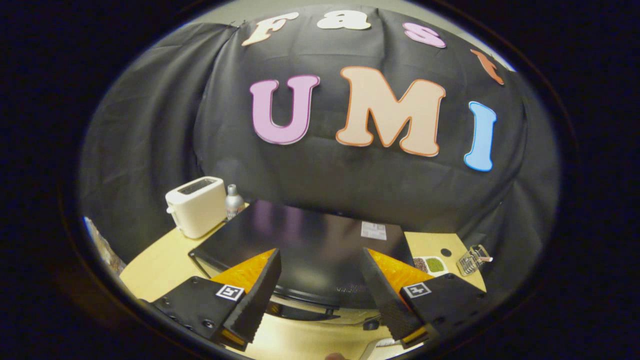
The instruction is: Open the toaster oven, put the food inside, and close the toaster oven door.
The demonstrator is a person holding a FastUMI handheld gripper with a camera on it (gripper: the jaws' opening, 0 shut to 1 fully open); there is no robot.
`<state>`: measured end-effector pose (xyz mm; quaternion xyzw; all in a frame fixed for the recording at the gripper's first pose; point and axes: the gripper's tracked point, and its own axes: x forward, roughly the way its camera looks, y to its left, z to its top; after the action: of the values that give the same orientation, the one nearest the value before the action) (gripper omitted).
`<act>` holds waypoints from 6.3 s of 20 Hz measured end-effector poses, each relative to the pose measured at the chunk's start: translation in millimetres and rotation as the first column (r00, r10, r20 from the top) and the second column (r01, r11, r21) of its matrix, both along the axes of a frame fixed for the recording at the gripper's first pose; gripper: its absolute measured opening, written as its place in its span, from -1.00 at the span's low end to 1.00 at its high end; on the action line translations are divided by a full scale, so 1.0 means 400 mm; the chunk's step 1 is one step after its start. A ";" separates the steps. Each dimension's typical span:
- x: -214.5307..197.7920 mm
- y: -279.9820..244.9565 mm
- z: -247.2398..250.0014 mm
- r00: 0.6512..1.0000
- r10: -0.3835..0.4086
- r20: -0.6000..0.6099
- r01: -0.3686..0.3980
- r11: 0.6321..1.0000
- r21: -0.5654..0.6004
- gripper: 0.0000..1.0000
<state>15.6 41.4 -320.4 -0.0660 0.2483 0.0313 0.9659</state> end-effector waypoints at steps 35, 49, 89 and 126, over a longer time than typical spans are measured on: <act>-0.459 0.057 -0.269 0.930 0.065 -0.361 0.006 0.981 0.192 0.98; -0.546 0.068 -0.418 0.866 0.060 -0.496 0.035 0.983 0.181 0.98; -0.516 -0.623 -0.312 0.842 -0.408 -0.353 0.497 0.842 0.211 0.96; -0.417 -0.331 -0.116 0.873 -0.306 -0.380 0.479 0.688 0.545 -0.43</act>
<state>-151.2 -91.1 -366.9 0.3171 0.3559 -0.0891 0.8746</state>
